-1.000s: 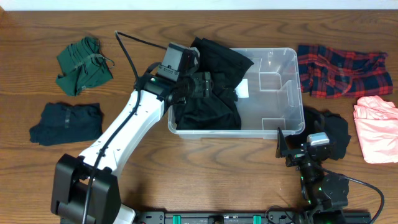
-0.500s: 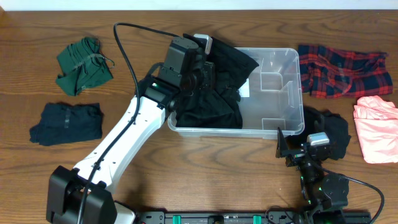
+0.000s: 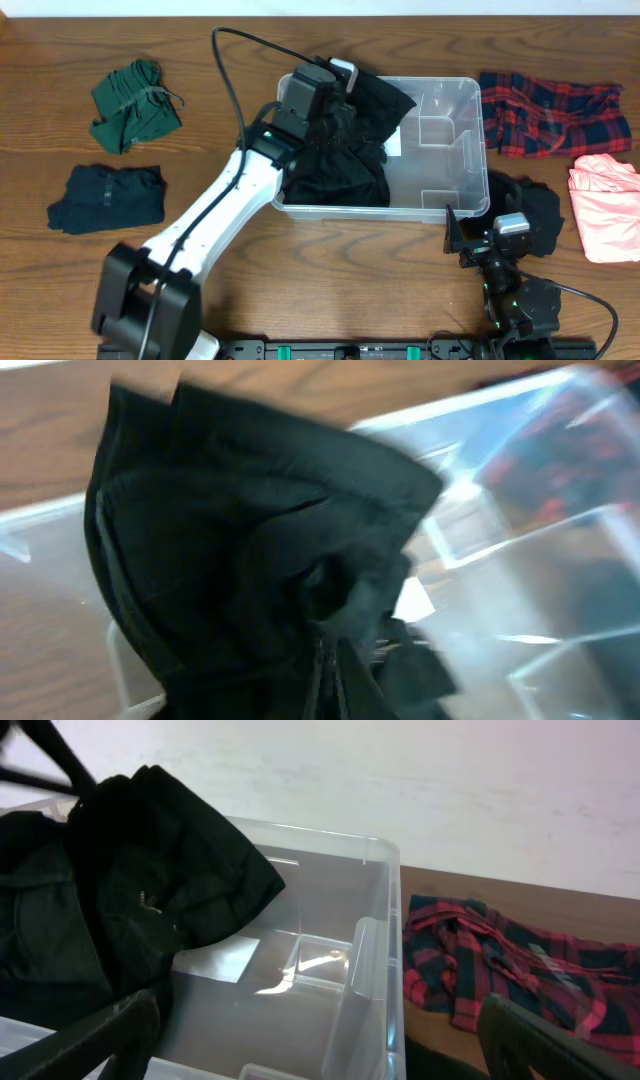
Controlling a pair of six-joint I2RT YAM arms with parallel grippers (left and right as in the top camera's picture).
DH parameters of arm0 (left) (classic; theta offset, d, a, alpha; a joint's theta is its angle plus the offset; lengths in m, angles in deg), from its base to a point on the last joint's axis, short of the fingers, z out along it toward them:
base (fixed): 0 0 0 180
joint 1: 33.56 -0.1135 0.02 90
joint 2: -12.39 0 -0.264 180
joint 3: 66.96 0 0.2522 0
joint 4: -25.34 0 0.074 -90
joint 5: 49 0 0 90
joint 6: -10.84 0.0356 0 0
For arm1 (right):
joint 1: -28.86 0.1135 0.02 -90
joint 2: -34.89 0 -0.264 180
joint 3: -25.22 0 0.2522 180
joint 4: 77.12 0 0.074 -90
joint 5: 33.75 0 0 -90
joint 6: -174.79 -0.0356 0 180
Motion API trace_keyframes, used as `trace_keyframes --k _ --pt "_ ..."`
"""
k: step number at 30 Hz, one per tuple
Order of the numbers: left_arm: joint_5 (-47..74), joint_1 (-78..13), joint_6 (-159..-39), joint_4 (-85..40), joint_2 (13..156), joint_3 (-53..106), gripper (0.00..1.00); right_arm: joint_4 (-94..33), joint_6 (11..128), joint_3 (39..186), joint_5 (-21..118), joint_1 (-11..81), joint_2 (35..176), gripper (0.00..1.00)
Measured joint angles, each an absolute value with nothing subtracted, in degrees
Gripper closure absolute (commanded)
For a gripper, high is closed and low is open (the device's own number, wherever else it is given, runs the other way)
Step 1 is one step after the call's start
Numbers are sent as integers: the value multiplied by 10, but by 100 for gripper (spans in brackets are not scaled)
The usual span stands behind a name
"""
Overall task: Pack container
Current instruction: 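Lower the black jacket into the container's left half and press it down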
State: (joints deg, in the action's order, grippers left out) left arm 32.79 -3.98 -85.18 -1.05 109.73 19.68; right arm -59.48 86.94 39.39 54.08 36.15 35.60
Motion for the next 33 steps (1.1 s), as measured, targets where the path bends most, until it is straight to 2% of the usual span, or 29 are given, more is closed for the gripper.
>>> trace_keyframes --k 11,22,33 --pt "444 -39 -846 -47 1147 197 94 -595 869 394 541 362 356 1" --pt "460 -39 -846 -53 1155 197 94 -595 869 394 541 362 356 1" --pt "478 -38 -842 -49 1236 199 94 -595 869 394 541 362 356 1"
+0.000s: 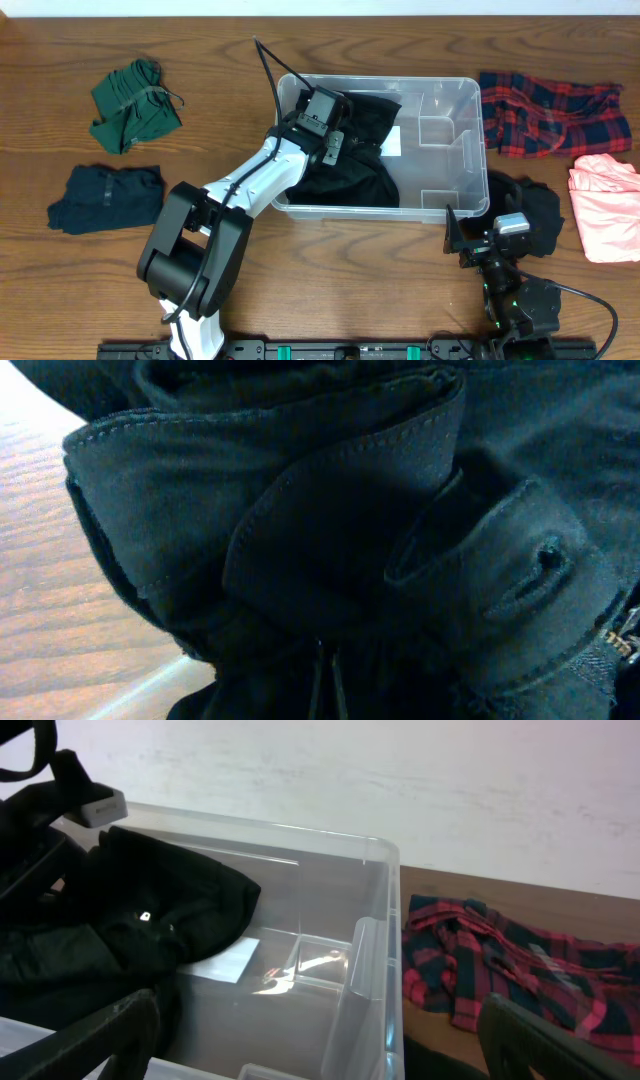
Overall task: Pack container
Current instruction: 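Lower the black jacket into the container's left half and press it down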
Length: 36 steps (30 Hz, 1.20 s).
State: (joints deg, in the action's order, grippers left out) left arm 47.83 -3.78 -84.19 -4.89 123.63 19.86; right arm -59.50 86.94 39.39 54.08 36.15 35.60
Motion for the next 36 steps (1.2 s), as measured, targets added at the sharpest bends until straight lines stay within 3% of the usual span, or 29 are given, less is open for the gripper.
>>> trace_keyframes --k 10,17,22,36 --pt "476 -38 -842 -59 1202 199 94 -595 869 394 541 362 356 1" --pt "475 -38 -842 -80 1071 199 94 -595 869 394 541 362 356 1" --pt "473 -37 -851 -160 1013 200 94 -595 869 394 541 362 356 1" --pt "362 -26 -867 -384 1014 199 94 -595 869 394 541 362 356 1"
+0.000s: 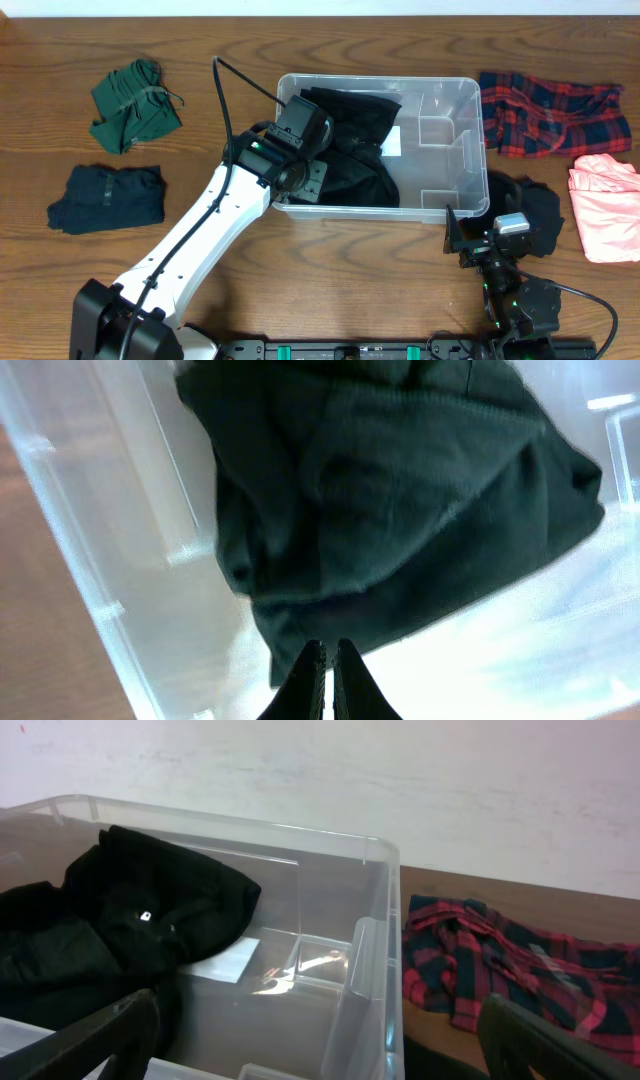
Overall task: Pack container
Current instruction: 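Lower the black jacket into the container's left half and press it down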
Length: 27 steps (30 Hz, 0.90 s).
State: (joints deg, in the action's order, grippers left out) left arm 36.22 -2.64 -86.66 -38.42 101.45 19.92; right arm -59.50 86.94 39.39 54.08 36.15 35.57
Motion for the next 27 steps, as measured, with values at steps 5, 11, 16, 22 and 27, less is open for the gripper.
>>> trace_keyframes --k 5,11,16,22,27 --pt "349 -26 -869 -389 1015 199 94 -595 869 394 541 362 356 1" --pt "345 -26 -871 -383 1025 199 94 -595 869 394 541 362 356 1" --pt "342 -26 -888 -366 1047 199 94 -595 869 394 541 362 356 1" --pt "339 -26 -899 -361 1101 199 94 -595 869 394 541 362 356 1" --pt "338 -26 -899 -360 1152 199 94 -595 869 394 541 362 356 1"
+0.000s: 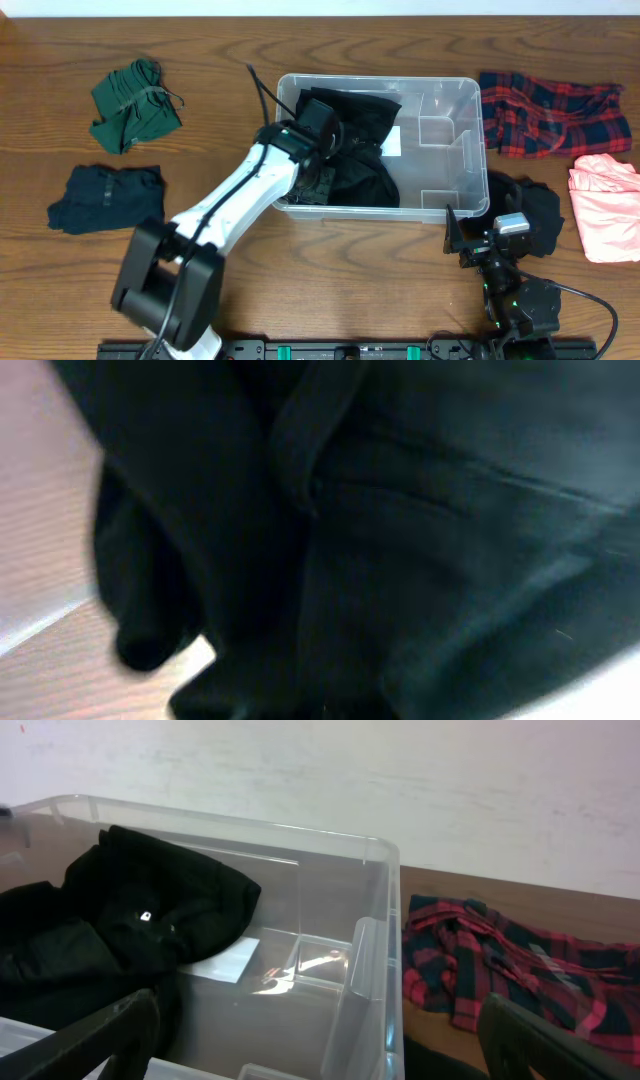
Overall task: Pack container
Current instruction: 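Lower the black jacket into the container's left half and press it down, then open the left gripper and withdraw it toward the left clothes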
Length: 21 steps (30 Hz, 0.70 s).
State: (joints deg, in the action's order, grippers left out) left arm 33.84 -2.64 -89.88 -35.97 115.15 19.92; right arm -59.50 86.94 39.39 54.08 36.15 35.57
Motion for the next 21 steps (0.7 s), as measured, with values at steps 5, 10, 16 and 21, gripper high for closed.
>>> trace_keyframes --k 5,10,16,21 --pt "338 -26 -899 -358 1161 199 94 -595 869 394 541 362 356 1" --pt "339 -26 -899 -358 1147 203 94 -595 869 394 541 362 356 1" --pt "339 -26 -899 -351 1072 236 94 -595 869 394 541 362 356 1" --pt "339 -26 -897 -337 994 246 94 -595 869 394 541 362 356 1"
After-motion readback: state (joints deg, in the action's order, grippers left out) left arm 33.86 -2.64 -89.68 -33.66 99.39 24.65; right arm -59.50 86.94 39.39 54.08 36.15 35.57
